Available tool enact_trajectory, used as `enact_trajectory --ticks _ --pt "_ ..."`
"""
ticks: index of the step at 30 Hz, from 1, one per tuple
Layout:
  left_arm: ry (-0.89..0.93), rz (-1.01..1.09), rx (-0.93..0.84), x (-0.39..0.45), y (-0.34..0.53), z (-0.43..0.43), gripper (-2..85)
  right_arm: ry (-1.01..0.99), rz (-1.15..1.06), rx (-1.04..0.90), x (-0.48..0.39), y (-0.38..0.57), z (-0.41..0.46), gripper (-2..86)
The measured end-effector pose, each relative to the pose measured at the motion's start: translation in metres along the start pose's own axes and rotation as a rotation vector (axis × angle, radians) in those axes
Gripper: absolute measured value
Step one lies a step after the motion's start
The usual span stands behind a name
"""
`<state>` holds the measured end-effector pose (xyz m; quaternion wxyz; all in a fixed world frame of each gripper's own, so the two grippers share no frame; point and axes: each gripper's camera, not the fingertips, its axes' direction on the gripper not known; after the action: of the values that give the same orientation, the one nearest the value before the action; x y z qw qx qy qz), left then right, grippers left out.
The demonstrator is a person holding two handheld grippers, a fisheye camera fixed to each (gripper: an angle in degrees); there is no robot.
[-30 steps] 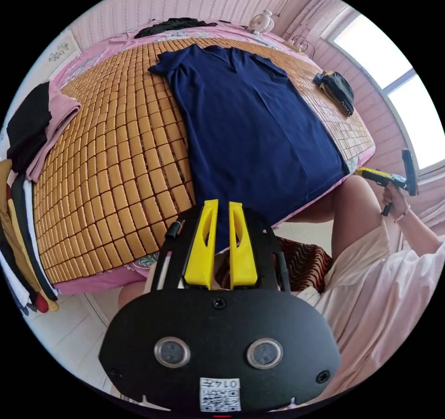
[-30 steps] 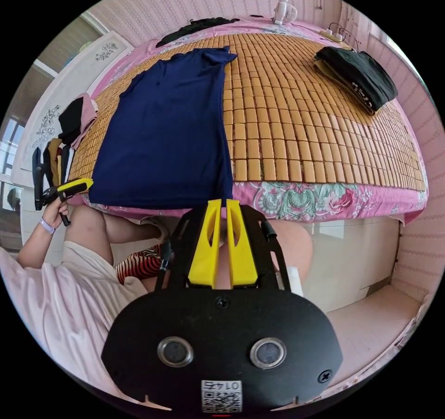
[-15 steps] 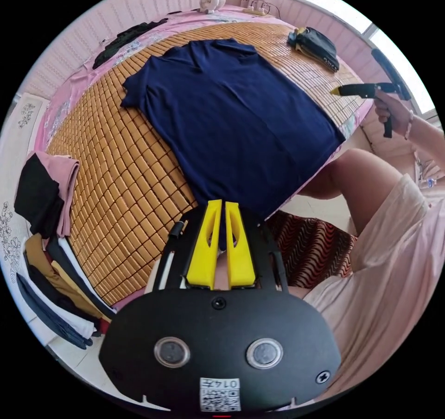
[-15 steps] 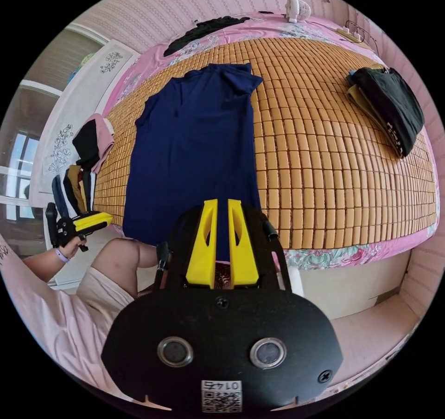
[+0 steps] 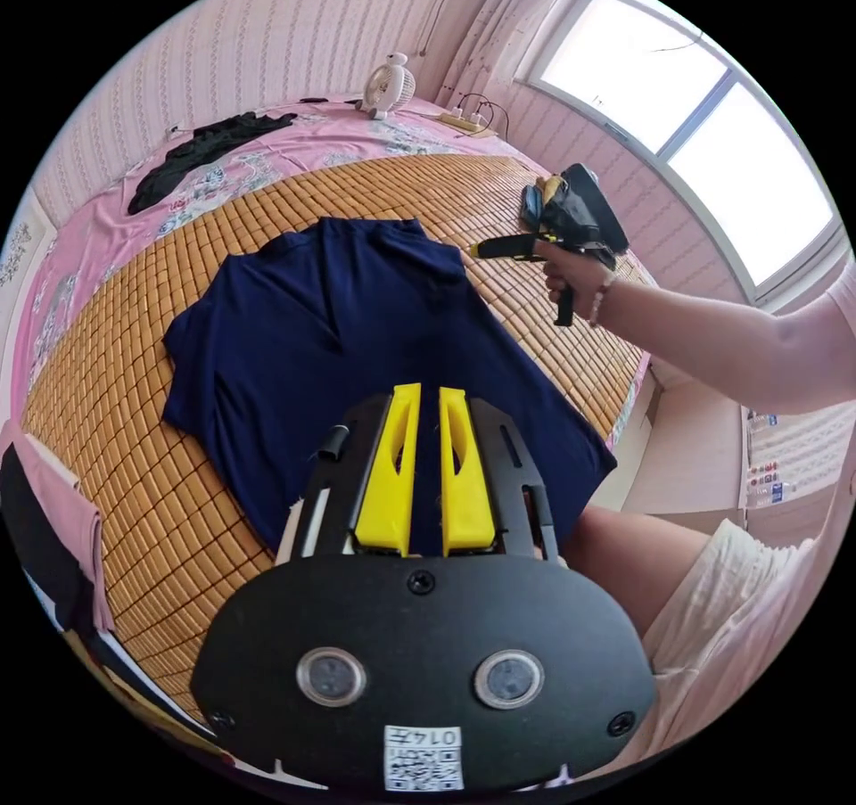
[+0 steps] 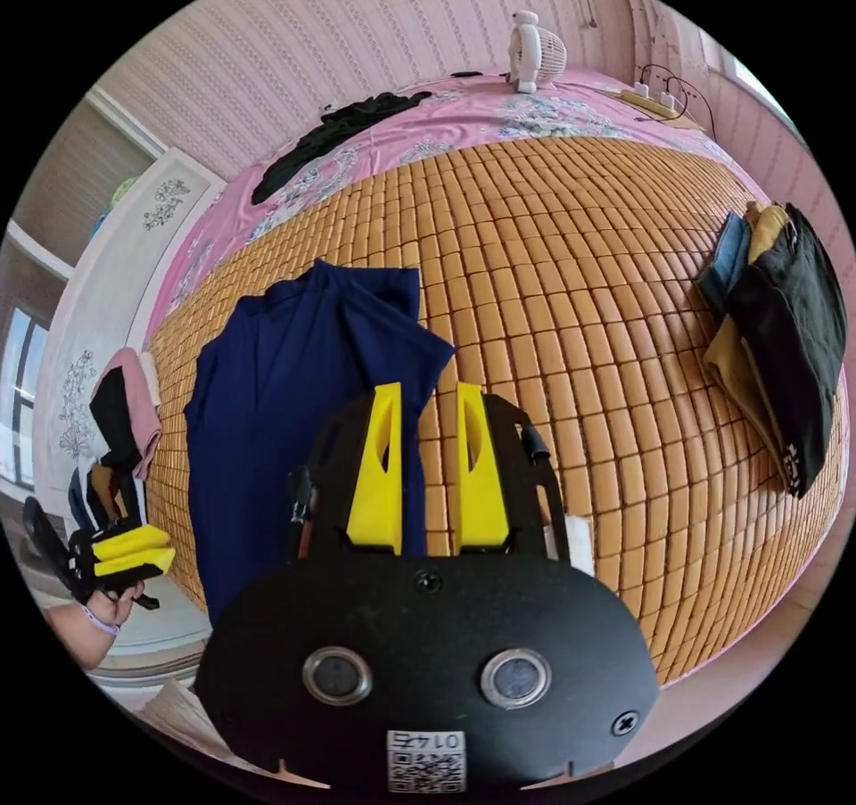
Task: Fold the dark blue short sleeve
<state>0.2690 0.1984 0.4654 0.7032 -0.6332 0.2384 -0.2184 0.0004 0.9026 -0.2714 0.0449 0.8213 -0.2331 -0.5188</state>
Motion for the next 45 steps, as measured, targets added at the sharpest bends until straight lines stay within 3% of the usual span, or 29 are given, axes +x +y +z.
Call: enact_trajectory --ticks 6,11,17,20,28,30,37,42,45 --pt "0.048 0.015 0.031 0.0 -0.046 0.046 4.6 -0.103 0.039 -0.033 0.026 -0.019 0.038 2.3" --pt "0.075 0.062 0.073 0.005 -0.083 0.073 4.6 -0.036 0.177 0.211 0.048 0.045 -0.017 1.4" --pt "0.129 0.179 0.039 0.018 -0.143 0.133 4.7 0.001 0.38 0.109 0.077 0.092 0.006 1.5" --pt "0.115 0.238 0.018 0.026 -0.176 0.162 4.6 -0.08 0.334 0.148 0.075 0.096 0.005 1.4" --pt "0.064 0.339 -0.046 0.058 -0.23 0.245 2.2 -0.03 0.126 0.097 0.033 0.082 0.035 0.1" --pt "0.031 0.341 -0.086 0.06 -0.229 0.263 0.7 -0.001 0.097 0.06 0.027 0.078 0.047 0.0" --pt "0.086 0.328 0.089 0.036 -0.198 0.22 -0.2 0.101 0.034 0.063 0.006 0.065 0.053 0.3" --pt "0.085 0.105 0.213 -0.04 -0.112 0.136 -0.4 0.217 -0.14 0.072 -0.05 0.062 0.054 2.1" --pt "0.004 -0.104 0.219 -0.111 -0.029 0.095 -0.6 0.161 -0.286 0.078 -0.106 0.052 0.065 3.6"
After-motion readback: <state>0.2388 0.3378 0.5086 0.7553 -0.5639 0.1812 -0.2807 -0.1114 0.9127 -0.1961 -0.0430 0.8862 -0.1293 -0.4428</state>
